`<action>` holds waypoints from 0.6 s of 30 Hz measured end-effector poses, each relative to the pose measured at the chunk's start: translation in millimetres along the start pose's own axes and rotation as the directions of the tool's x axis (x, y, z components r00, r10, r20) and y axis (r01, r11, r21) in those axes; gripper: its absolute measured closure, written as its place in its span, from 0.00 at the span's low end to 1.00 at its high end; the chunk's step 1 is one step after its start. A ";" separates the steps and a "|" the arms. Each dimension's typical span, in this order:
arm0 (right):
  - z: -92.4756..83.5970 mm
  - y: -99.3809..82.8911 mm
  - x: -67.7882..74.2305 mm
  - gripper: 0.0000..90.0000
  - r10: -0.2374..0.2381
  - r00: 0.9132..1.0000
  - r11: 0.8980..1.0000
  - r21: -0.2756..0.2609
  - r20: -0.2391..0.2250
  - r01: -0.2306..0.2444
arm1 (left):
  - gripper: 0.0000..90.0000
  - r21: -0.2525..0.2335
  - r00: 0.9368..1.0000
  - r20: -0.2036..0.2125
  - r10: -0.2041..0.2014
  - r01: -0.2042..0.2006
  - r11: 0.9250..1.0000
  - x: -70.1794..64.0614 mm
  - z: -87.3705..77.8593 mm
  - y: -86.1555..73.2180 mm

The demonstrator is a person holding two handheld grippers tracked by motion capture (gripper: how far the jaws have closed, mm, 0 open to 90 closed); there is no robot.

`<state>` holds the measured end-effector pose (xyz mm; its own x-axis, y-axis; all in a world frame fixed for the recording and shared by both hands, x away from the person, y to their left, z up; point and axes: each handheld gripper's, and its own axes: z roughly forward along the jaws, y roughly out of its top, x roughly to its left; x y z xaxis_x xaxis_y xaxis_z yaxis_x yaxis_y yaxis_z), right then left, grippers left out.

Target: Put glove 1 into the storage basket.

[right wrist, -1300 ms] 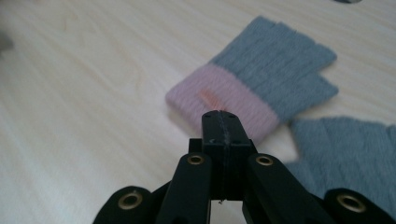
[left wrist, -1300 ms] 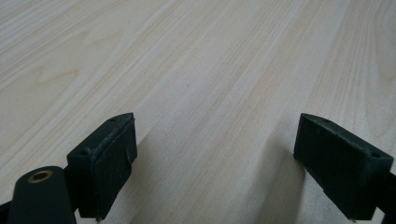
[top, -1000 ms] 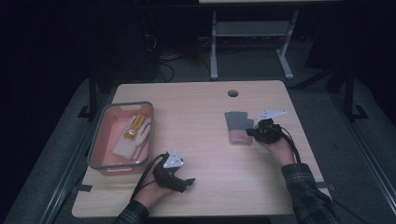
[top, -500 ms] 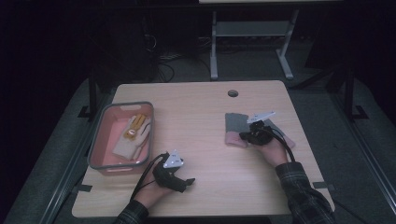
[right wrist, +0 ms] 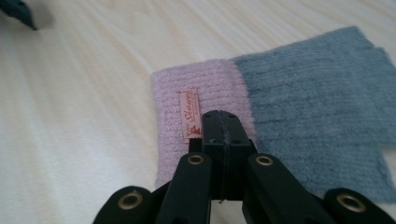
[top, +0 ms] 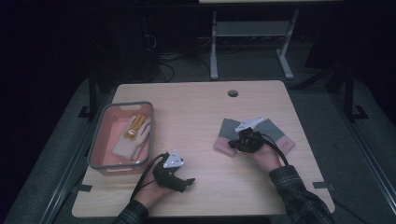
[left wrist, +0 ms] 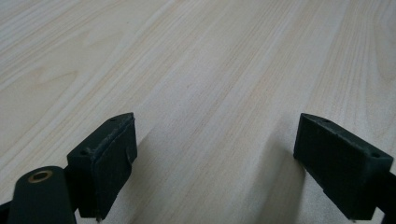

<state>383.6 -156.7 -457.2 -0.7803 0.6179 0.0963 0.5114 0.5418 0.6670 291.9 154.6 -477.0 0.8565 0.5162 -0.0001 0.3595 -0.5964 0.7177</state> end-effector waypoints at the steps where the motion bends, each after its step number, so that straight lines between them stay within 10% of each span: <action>1: 0.4 0.0 1.7 1.00 -0.001 1.000 1.000 0.000 -0.006 0.001 | 0.14 0.000 1.000 0.000 0.000 0.000 1.000 0.0 0.0 0.0; 7: -2.3 0.2 9.0 1.00 -0.024 0.999 1.000 -0.014 -0.025 0.024 | 0.14 0.002 1.000 0.000 0.002 -0.002 1.000 0.2 -0.1 0.0; 18: -0.2 -3.4 -23.0 1.00 0.037 0.995 0.999 -0.008 0.093 -0.036 | 0.14 0.002 1.000 0.000 0.004 -0.004 1.000 0.7 0.1 0.2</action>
<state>399.7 -172.8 -461.5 -0.7243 0.6875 0.0519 0.5364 0.5146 0.6690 292.6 154.8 -476.9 0.8579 0.5139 0.0027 0.3568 -0.5994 0.7165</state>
